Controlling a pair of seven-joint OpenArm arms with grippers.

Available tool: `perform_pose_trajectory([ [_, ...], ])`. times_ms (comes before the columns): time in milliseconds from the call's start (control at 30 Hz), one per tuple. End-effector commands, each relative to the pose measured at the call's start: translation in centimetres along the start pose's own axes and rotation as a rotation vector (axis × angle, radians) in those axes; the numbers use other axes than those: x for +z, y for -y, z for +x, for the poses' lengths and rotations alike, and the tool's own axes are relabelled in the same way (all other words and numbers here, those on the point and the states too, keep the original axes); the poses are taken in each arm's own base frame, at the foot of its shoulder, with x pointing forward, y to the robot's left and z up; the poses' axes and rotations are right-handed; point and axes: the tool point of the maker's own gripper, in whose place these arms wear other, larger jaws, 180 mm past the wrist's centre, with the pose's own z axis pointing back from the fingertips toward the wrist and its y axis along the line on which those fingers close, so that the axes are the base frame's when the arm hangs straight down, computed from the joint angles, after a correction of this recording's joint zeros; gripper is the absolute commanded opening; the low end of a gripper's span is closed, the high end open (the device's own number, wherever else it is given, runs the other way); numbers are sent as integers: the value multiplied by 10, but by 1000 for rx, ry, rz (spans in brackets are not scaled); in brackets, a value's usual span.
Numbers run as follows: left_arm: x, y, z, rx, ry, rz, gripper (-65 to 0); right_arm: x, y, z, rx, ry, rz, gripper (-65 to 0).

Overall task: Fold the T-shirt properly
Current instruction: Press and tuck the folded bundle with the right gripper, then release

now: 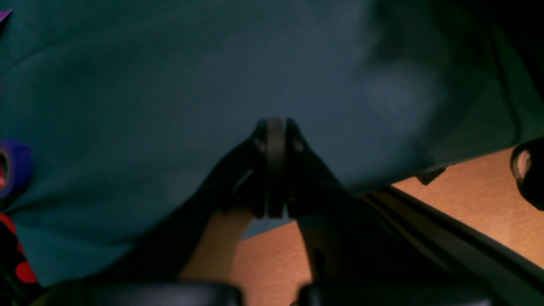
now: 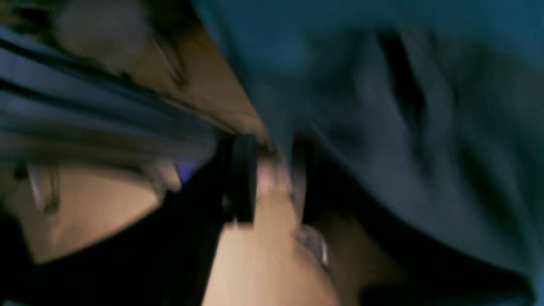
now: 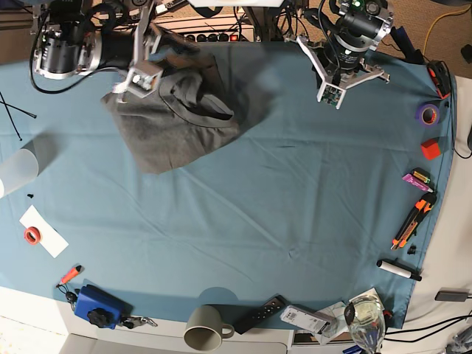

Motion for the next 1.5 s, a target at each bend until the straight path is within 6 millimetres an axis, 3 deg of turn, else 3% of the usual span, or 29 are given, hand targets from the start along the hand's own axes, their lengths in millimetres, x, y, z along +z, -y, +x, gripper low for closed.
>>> perform_pose_trajectory([
  [0, 3, -1, 5, 3, 23, 6, -650, 10, 7, 15, 25, 63, -35, -495],
  [167, 3, 0, 7, 11, 29, 1, -650, 47, 57, 18, 14, 82, -286, -495],
  [333, 3, 7, 9, 41, 36, -26, -650, 56, 70, 31, 26, 133, -321, -495],
  [567, 3, 11, 10, 54, 40, -47, -650, 19, 101, -10, -214, 104, -181, -495],
  [733, 3, 11, 10, 53, 40, -47, -650, -23, 116, -58, -362, -34, -100, -495],
  [867, 3, 11, 10, 53, 39, -46, -650, -49, 119, -102, -446, -188, -61, -496],
  [933, 3, 11, 10, 53, 39, -46, -650, -55, 116, -110, -469, -207, -37, -496],
  [1067, 3, 11, 10, 53, 39, -46, -650, -53, 110, -80, -455, -95, 12, -496],
  [1300, 3, 11, 10, 53, 40, -47, -650, -38, 100, -19, -232, -1, -26, -496],
  [1467, 3, 10, 12, 53, 53, -45, -650, -46, 114, 16, -180, 88, -93, -496],
])
